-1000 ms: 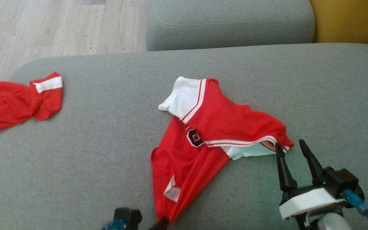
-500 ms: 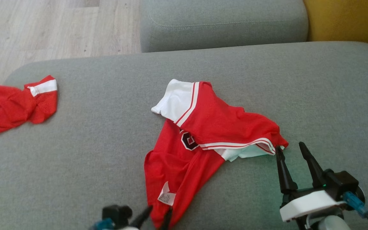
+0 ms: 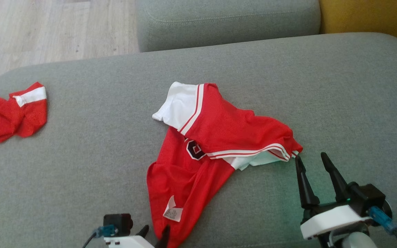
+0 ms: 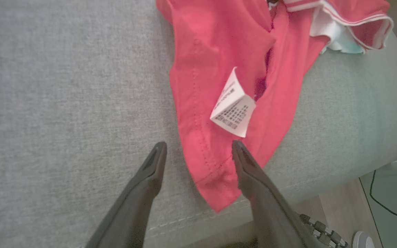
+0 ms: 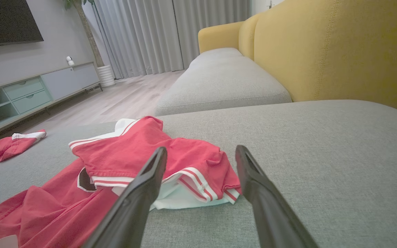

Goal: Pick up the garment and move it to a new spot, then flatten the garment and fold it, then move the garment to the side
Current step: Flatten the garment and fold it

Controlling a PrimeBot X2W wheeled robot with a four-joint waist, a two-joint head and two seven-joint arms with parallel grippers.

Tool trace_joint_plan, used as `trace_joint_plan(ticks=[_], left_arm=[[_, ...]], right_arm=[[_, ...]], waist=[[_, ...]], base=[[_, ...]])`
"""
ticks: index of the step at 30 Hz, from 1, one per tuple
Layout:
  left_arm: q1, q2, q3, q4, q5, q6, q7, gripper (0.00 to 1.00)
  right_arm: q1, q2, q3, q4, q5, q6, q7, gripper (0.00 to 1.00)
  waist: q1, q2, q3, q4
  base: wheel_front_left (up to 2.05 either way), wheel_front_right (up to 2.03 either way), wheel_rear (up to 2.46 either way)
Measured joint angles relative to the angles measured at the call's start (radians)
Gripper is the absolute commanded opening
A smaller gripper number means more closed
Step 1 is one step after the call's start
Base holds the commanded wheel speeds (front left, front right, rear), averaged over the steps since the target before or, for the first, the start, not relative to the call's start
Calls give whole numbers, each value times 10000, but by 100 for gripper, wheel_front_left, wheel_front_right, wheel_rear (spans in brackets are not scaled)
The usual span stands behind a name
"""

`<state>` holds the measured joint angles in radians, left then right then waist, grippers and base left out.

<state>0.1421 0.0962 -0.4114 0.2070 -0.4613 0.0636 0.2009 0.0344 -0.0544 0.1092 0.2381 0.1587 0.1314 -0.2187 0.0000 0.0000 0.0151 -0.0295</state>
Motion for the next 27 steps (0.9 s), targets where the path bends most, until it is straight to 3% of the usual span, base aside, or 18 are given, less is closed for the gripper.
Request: trace_joint_plan(ticks=[6, 9, 11, 12, 18, 27], left_arm=[[12, 8, -4, 290, -107, 148, 282, 100], [12, -8, -36, 370, -334, 6, 360, 55], [14, -10, -46, 466, -433, -23, 353, 32], [13, -10, -50, 502, -433, -35, 337, 0], [-9, -75, 109, 21, -1068, -368, 23, 0], [-1160, 226, 1055, -1864, -1390, -128, 213, 0]], right_arm=[[0, 2, -63, 0, 0, 0, -10, 100], [-2, 2, -115, 0, 0, 0, -10, 100], [-12, 4, -113, 0, 0, 0, -10, 100], [-14, 4, -113, 0, 0, 0, -10, 100], [-15, 10, -109, 0, 0, 0, -10, 100], [-39, 23, -148, 13, 0, 0, -13, 100]], waist=[[0, 0, 60, -24], [0, 0, 62, 17], [0, 0, 73, 46], [0, 0, 74, 60], [0, 0, 69, 62], [1, 0, 190, 34]], base=[[0, 0, 0], [0, 0, 0], [0, 0, 0], [0, 0, 0], [0, 0, 0], [0, 0, 0]])
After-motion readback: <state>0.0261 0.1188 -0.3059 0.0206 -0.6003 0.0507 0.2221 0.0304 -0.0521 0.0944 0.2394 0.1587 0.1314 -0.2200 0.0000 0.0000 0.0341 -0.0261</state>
